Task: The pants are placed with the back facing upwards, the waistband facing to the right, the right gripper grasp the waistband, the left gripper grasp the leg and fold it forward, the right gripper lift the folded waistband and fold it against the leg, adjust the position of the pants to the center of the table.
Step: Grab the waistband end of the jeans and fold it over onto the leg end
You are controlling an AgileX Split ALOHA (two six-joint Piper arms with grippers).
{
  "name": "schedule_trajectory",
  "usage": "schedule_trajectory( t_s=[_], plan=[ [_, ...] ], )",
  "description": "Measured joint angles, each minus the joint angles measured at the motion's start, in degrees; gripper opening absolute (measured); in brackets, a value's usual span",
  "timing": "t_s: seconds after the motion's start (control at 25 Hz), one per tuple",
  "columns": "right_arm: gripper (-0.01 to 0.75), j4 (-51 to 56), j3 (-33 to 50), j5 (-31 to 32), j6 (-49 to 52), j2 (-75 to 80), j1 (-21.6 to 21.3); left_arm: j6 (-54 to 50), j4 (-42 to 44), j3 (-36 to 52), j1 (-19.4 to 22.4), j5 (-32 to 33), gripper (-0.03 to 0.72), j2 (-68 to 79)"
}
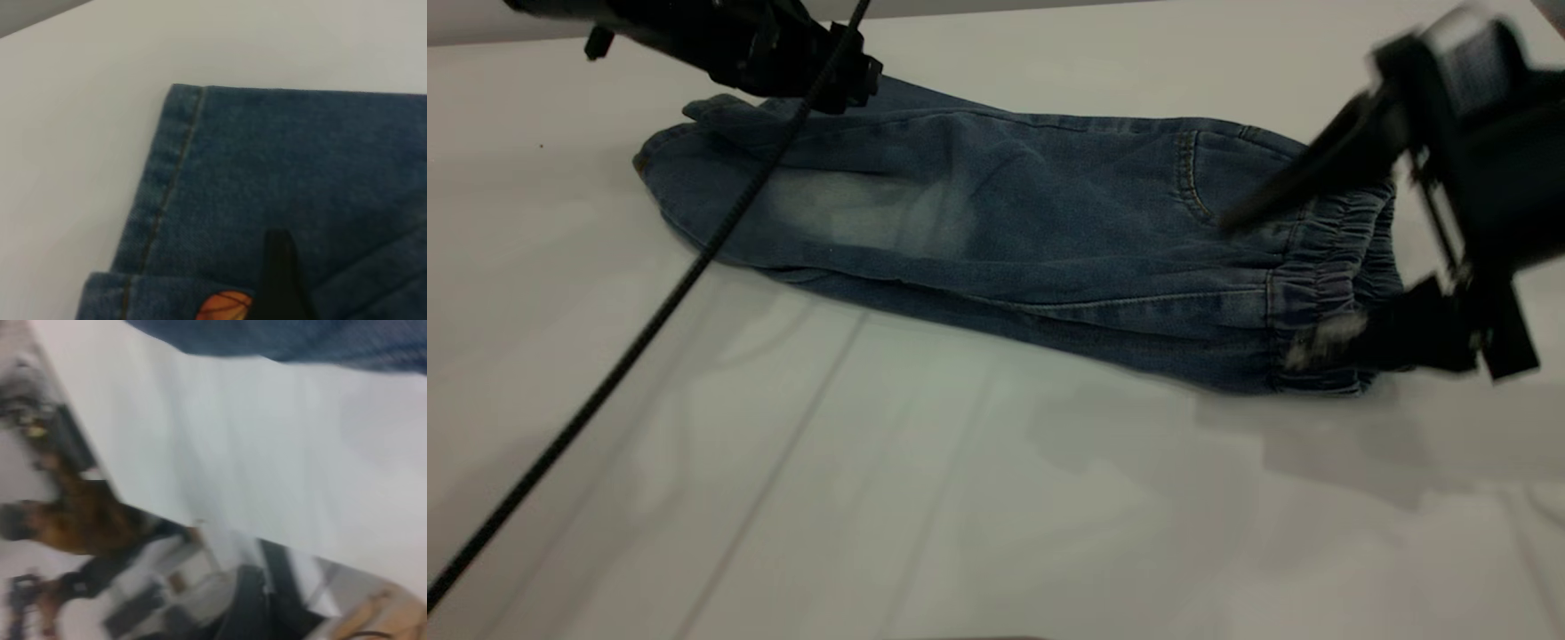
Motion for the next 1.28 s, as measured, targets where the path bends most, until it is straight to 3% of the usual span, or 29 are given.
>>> schedule_trajectory(
  t_s=[0.12,0.32,0.64,1.28],
  plan=[
    [0.542,1.4,0.33,-7.28,1.11,0.0,3.3,-0.19,0.26,0.0,-0.97,2.29,0.485,-1.11],
    [0.542,7.6,0.57,-14.48,2.24,0.1,3.6,-0.26,0.35,0.0,-3.36,3.73,0.485,-1.25],
    [0.542,13.52,0.3,-13.36,3.85,6.68,3.6,-0.4,0.68,0.0,-6.0,5.08,0.485,-1.25],
    [0.542,14.43,-3.91,-18.42,-1.8,7.46,3.6,-0.4,0.78,0.0,-6.05,8.99,0.485,-1.3]
  ],
)
